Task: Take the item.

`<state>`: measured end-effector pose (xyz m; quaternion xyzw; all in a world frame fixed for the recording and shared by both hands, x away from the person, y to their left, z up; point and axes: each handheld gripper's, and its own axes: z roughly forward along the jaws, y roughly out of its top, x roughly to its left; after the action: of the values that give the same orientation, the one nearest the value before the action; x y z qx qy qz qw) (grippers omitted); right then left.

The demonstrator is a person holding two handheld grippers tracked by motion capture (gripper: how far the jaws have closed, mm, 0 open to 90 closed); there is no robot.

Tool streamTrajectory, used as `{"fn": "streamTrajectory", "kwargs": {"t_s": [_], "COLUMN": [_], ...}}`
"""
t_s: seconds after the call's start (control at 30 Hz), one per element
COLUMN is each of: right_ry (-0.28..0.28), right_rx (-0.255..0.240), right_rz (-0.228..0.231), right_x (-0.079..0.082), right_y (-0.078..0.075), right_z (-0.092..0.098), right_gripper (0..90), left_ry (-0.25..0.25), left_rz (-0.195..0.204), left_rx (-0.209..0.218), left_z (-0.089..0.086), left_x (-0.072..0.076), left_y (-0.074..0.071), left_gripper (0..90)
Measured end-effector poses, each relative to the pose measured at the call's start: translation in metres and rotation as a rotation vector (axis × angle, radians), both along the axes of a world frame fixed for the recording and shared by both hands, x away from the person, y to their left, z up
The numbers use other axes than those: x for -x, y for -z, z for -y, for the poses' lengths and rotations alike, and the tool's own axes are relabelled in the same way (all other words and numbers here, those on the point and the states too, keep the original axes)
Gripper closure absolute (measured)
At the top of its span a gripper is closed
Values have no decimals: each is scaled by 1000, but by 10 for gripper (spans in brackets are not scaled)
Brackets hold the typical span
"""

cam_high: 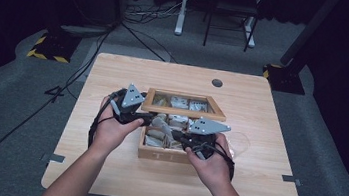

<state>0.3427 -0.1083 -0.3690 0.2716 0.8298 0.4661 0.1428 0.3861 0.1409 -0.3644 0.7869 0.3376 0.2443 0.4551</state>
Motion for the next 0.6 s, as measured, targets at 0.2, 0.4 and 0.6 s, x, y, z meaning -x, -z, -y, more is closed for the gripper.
{"fn": "streamTrajectory", "kwargs": {"t_s": [0.2,0.4,0.6], "right_ry": [22,51,101], "right_rx": [-4,-6,-25], "right_rz": [-10,-21,-10], "right_x": [-1,3,7], "right_y": [-4,-8,-12], "right_z": [12,29,50], "right_gripper": [900,900,900], "left_ry": [2,2,5], "left_rz": [-2,0,2], "left_rx": [3,-3,1], "left_z": [0,0,-1], "left_x": [0,-1,-2], "left_y": [0,-1,-2], "left_gripper": [337,341,343]}}
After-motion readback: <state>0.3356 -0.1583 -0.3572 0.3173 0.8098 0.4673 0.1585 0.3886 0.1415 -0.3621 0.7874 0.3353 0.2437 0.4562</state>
